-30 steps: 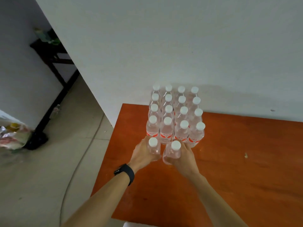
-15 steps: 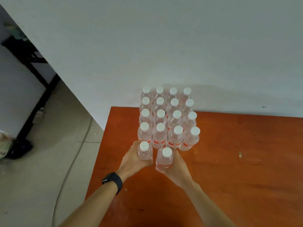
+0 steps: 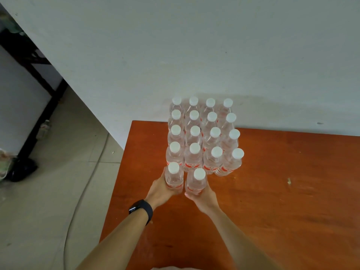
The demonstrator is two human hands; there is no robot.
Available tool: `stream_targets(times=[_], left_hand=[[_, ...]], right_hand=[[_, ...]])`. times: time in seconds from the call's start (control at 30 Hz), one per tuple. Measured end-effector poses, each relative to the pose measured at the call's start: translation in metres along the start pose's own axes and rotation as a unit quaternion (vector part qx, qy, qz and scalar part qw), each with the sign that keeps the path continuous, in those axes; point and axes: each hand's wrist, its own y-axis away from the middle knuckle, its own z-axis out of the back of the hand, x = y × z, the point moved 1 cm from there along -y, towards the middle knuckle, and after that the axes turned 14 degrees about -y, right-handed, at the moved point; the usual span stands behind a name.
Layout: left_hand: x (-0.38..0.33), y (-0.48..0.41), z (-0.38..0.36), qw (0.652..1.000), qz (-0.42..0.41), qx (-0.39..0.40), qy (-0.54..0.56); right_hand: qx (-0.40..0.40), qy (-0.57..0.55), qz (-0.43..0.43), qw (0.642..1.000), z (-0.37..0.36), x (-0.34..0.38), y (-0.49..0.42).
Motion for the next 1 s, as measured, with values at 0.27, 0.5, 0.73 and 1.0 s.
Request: stream_targets(times=[0.27, 0.5, 0.73, 1.0], left_hand=[[0.007, -0.009, 0.002, 1.000, -0.004, -0.006, -0.024], [0.001, -0.004, 0.002, 0.997, 0.003, -0.044, -0.066], [0.008, -0.009, -0.006, 0.993, 0.030, -0.052, -0.102], [0.008, -0.010, -0.008, 0.992, 0.044, -0.063, -0.101]], right_hand=[[-0.013, -0.003, 0.000, 1.000, -0.007, 0.002, -0.012], [-0.012, -0.001, 0.018, 1.000, -0.005, 0.008, -0.018], [-0.008, -0.024, 0.023, 0.999, -0.002, 0.002, -0.020], [-0.007, -0.038, 0.027, 0.999, -0.005, 0.006, -0.020]])
